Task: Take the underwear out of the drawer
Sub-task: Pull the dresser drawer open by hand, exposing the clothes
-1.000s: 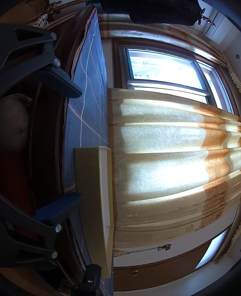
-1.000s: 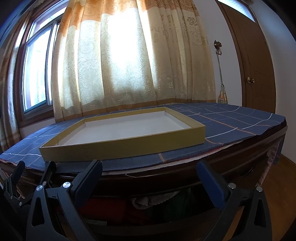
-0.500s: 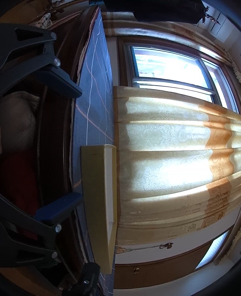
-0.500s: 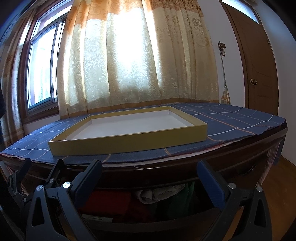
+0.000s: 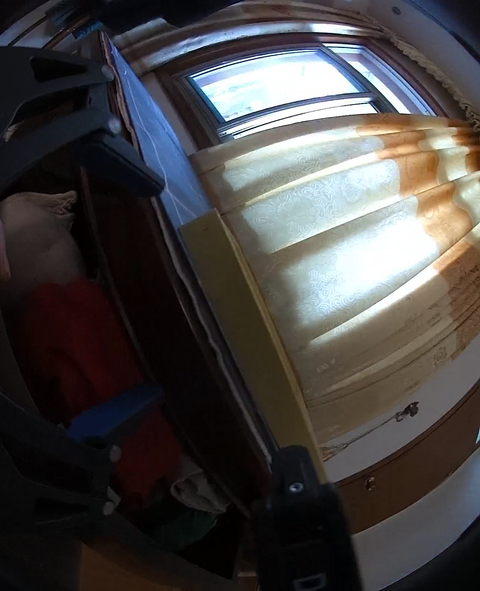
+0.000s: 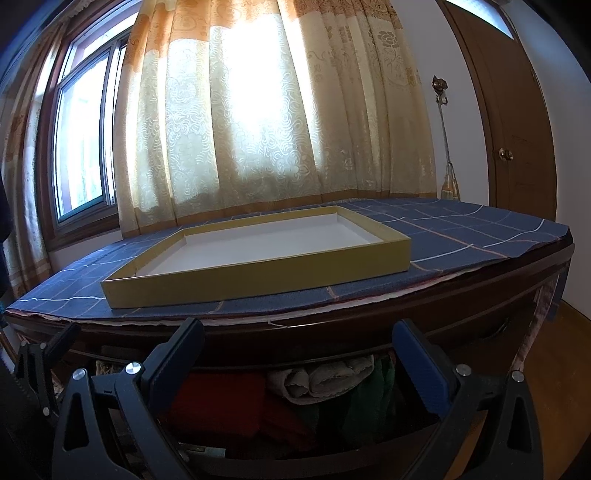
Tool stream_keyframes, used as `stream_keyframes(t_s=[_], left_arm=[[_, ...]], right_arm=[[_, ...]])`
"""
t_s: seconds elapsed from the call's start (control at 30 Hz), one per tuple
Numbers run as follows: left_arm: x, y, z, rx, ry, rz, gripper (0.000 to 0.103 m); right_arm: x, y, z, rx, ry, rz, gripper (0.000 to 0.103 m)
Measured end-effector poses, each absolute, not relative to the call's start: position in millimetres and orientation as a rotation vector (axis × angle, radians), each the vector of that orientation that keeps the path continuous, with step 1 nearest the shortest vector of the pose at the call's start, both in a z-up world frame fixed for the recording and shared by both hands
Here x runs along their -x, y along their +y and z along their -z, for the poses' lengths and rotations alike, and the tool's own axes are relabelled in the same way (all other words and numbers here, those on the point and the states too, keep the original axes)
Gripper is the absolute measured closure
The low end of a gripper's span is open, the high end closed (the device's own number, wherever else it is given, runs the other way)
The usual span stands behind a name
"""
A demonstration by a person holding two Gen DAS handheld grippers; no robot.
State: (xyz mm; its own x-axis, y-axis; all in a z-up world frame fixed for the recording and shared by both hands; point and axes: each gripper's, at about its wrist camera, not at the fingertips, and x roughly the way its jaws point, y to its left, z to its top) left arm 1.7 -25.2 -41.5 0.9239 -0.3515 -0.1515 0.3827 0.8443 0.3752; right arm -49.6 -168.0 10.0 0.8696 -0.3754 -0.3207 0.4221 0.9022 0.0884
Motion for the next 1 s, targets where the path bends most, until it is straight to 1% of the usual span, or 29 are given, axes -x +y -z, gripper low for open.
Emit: stream_keyframes(t_s=[0.23, 0.5, 1.0], left_arm=[[-9, -16, 35, -0.343, 0.138, 0.373, 0.0], [3, -8, 35, -0.304, 0.172, 0.365, 0.0], [0, -3, 36, -0.272, 0.273, 0.342, 0.0]], right_arm=[[56, -168, -11, -0.165, 0.295, 0.415, 0.0], [60, -167, -7, -0.175, 0.318, 0.399, 0.0], [64, -174, 1, -0.186, 0.358, 0.415, 0.0]])
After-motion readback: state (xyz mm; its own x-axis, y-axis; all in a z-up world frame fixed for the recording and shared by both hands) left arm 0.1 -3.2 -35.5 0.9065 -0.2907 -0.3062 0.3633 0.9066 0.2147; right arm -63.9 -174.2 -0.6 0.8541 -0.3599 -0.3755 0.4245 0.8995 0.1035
